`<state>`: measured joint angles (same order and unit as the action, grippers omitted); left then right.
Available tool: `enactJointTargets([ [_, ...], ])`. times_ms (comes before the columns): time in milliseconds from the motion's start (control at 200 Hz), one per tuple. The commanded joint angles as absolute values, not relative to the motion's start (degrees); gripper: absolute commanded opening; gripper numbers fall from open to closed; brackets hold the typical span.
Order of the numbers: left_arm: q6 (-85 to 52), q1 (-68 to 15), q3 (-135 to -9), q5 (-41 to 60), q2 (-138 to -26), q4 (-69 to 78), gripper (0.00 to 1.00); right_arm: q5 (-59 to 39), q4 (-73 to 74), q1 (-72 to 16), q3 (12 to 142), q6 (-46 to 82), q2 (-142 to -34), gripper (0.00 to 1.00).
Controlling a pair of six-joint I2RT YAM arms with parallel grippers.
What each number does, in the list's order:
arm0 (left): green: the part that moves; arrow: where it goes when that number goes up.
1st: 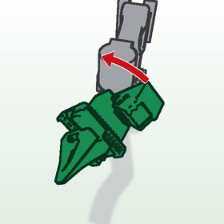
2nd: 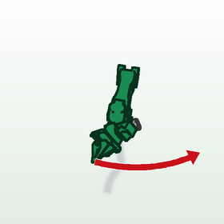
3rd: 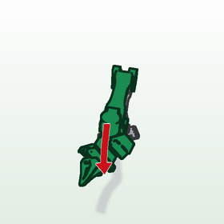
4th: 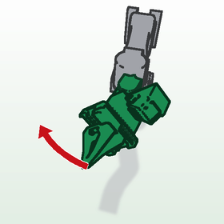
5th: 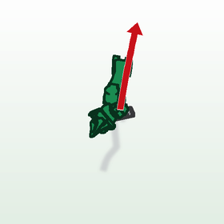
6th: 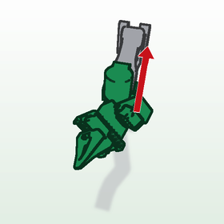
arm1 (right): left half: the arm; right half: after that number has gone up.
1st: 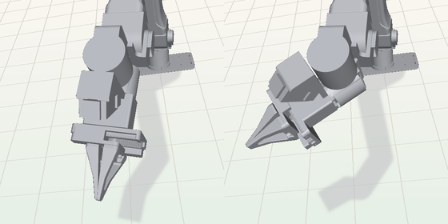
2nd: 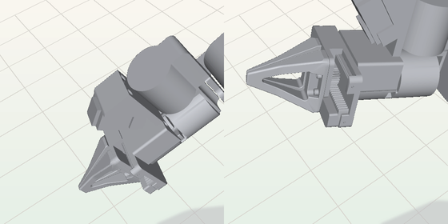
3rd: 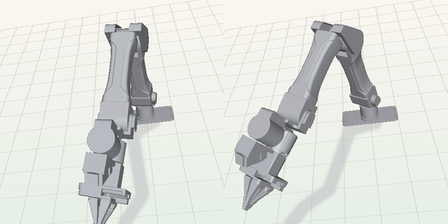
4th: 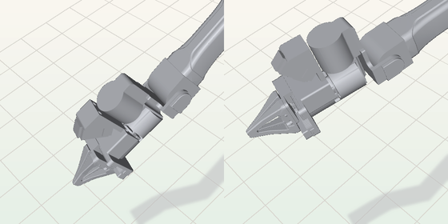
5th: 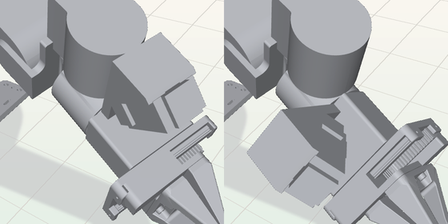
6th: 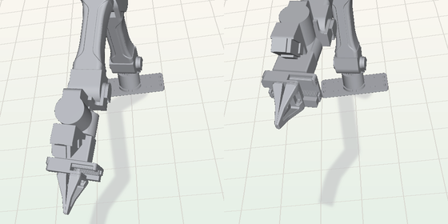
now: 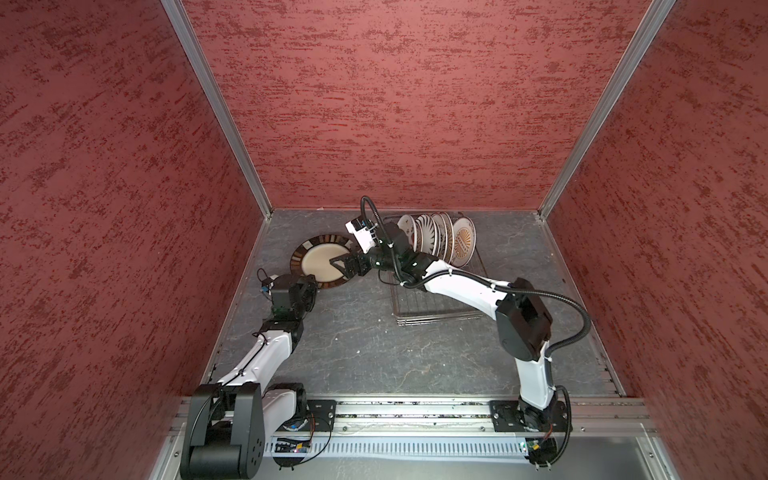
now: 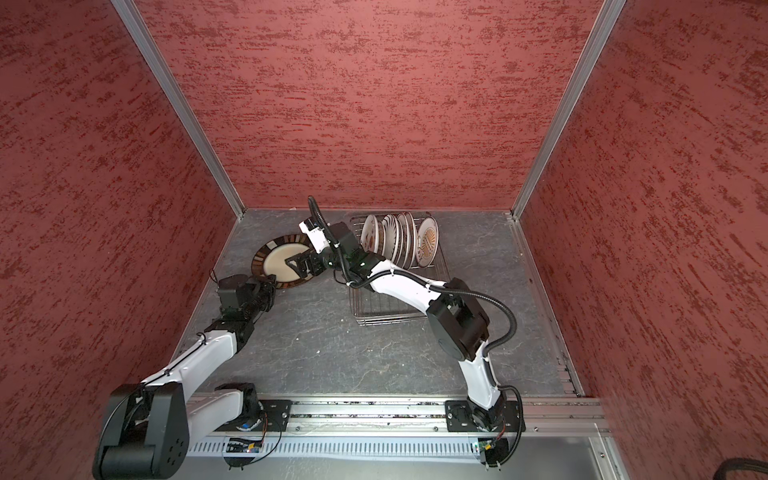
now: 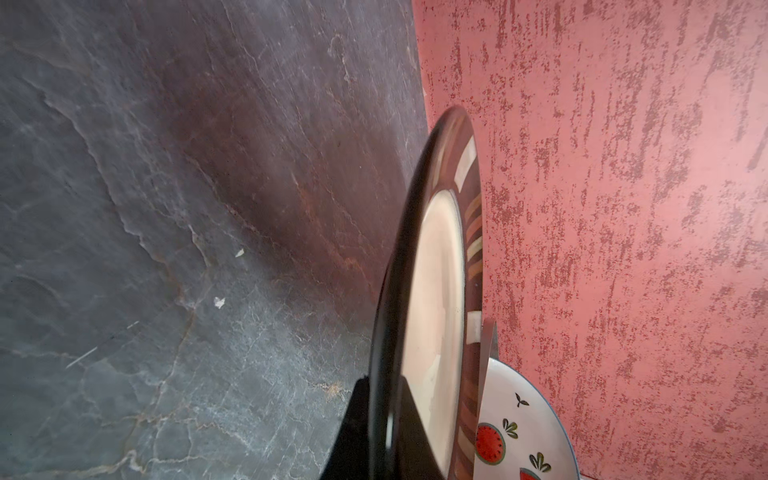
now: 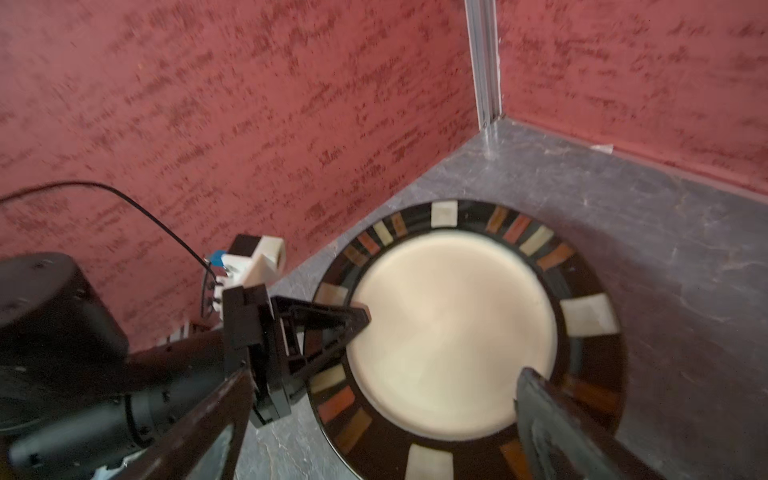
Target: Unload the plates from the dish rack
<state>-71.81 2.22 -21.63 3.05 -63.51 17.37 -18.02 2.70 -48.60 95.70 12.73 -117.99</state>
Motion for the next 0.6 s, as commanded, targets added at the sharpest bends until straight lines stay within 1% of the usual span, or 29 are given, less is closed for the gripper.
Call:
enactJointTargets([
  [0, -73.06, 3.68, -22.3, 1.96, -64.51, 32.22, 0.0, -14.91, -0.45, -48.95, 99.41, 9.5, -121.03, 0.98],
  [90, -73.13, 4.26, -22.61, 1.89, -67.32, 33.58, 0.0, -14.55, -3.56, -48.96, 103.2, 7.51, -124.52, 0.97],
  [160, -72.95, 4.37, -23.29, 1.37, -69.61, 34.37, 0.0, -13.67, -7.36, -49.09, 107.01, 5.21, -127.18, 0.94],
  [261, -72.47, 4.57, -24.57, 1.71, -72.63, 35.77, 0.0, -11.16, -8.3, -49.47, 108.87, 3.74, -129.29, 0.94],
  [361, -72.54, 5.19, -26.29, 1.86, -75.93, 35.62, 0.0, -11.9, -8.52, -49.57, 110.01, 3.42, -130.96, 0.94],
  [426, -73.46, 5.86, -26.34, 2.84, -78.3, 37.97, 0.0, -11.96, -9.83, -49.58, 111.51, 3.34, -132.19, 0.94],
  [506, -74.47, 5.81, -25.8, 2.78, -80.91, 41.92, 0.0, -10.44, -11.85, -49.66, 113.54, 2.63, -133.53, 0.94],
  [596, -74.1, 5.46, -27.11, 2.24, -82.92, 41.2, 0.0, -8.13, -13.69, -49.66, 115.07, 1.79, -134.46, 0.94],
])
